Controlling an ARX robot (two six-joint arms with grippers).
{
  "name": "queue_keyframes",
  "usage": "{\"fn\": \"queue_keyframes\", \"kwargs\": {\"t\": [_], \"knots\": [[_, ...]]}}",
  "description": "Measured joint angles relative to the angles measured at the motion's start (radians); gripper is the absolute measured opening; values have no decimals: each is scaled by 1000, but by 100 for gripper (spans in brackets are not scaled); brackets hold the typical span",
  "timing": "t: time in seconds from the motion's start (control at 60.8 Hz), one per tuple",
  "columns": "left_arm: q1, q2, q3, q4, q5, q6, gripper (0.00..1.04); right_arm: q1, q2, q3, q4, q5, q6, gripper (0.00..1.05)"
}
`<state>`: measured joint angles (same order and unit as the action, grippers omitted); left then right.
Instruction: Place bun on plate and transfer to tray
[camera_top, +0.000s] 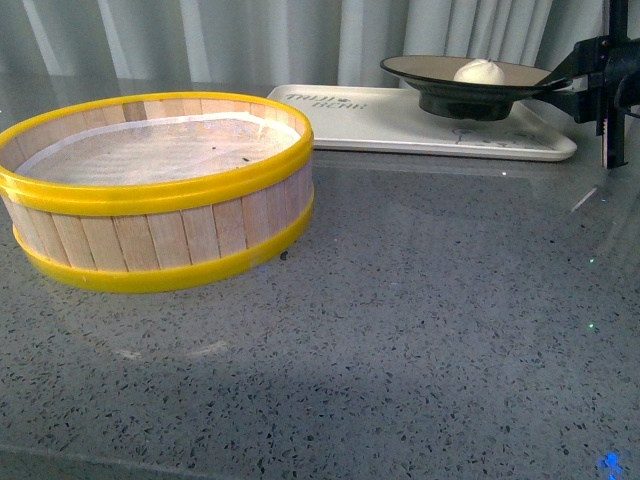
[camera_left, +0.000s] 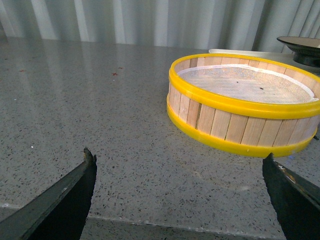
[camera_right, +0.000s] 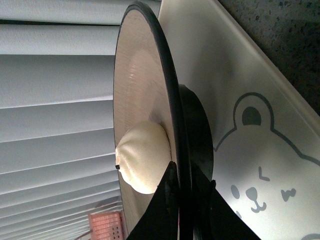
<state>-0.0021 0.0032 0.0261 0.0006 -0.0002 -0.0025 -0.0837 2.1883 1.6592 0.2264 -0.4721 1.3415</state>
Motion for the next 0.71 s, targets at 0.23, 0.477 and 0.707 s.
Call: {"fn": "queue_keyframes", "kwargs": {"t": [0.23,0.477,0.707], "knots": [[0,0,0,0,0,0,98,10,0,0,-44,5,-30,2],[0,0,0,0,0,0,98,3,0,0,-57,15,-46,2],[0,0,0,0,0,0,98,-8,0,-6,-72,8,-51,4]]}}
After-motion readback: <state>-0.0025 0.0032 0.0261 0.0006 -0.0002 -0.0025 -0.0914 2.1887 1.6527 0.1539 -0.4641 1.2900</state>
